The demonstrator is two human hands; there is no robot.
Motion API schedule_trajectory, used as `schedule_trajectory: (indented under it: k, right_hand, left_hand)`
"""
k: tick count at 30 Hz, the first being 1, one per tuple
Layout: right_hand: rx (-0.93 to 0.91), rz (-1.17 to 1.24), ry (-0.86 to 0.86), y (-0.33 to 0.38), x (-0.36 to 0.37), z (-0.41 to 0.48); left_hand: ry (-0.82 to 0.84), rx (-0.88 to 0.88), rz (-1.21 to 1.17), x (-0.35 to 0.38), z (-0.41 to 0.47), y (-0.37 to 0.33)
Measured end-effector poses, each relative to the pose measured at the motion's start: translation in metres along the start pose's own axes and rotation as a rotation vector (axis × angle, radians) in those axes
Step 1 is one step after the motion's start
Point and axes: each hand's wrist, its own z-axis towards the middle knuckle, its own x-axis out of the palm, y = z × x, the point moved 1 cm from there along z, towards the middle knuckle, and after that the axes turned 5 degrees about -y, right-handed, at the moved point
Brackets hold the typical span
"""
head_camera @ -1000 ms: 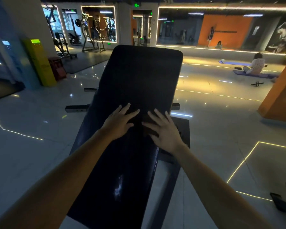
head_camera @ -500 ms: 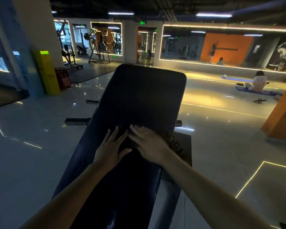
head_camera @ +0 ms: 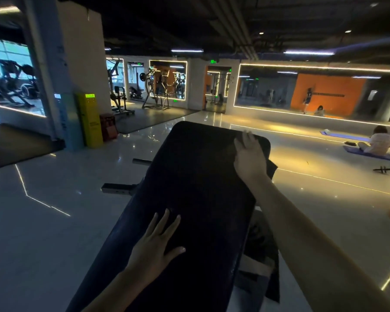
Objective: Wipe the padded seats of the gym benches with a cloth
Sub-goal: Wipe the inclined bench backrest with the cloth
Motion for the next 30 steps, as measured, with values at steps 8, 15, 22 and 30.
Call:
schedule_trajectory:
  k: [8,15,22,30]
  right_hand:
    - [-0.165,0.159,0.15,0.036,0.01,0.01]
    - [-0.562,0.174,0.444,0.096,0.028,-0.053]
    - [-0.194,0.076,0.171,0.048,0.017,0.003]
    - [0.28,0.034,0.09,0.014,0.028,0.085]
  left_hand:
    - [0.035,0.096,-0.026,0.001,0.018,0.021]
    - [0.053,0.12,-0.037,-0.002,0.024,0.019]
    - [0.064,0.126,-0.033,-0.001,0.023,0.016]
    - [0.114,0.154,-0.013,-0.002,0.028,0.019]
